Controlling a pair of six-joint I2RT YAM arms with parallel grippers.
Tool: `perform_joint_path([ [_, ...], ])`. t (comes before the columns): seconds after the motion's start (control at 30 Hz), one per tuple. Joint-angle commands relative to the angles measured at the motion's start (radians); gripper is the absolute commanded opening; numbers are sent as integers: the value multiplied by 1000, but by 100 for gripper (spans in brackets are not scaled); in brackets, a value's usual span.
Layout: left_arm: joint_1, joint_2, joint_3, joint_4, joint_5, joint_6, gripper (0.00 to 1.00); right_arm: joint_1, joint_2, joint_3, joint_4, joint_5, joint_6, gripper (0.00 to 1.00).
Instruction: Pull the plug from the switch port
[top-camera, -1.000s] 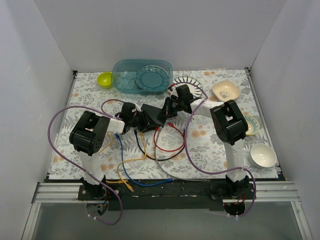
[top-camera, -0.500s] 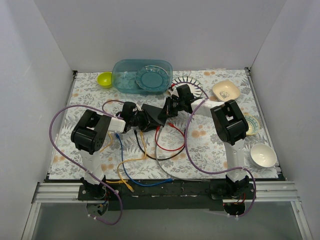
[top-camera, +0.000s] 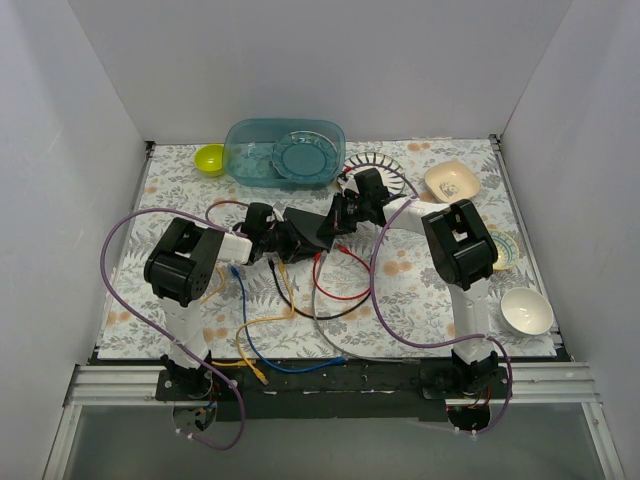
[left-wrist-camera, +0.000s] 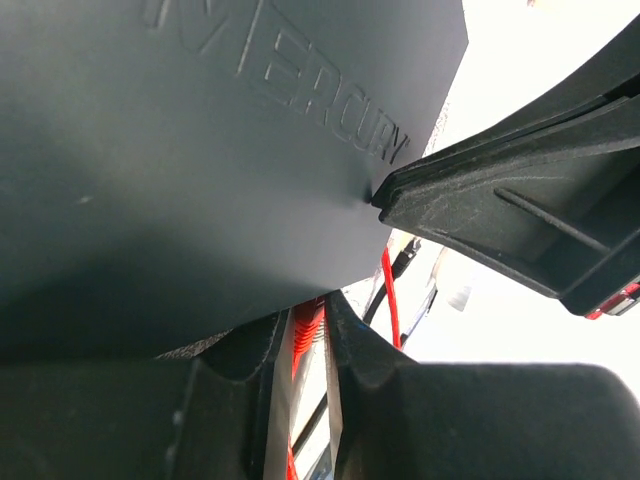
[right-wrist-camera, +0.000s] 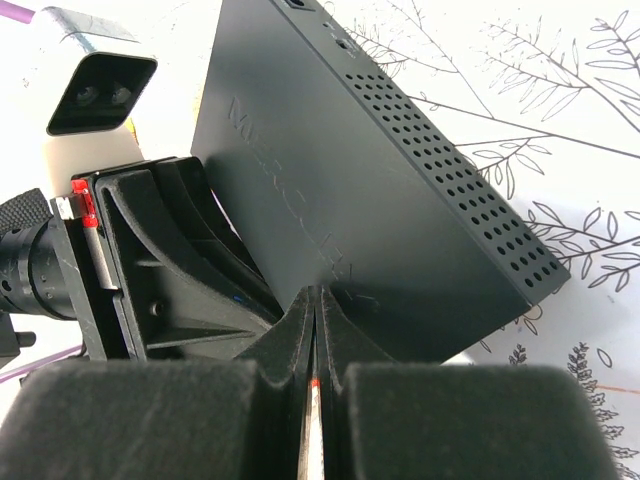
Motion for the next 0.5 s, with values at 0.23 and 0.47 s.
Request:
perform_joint_path([
  [0.23,-4,34,-48,-125,-74,49,0,-5,29,-55,-119,84,-53,4],
  [0.47,-4,-58,-183,-128,-68,85,0,-11,39,-45,-119,83,-55,4],
])
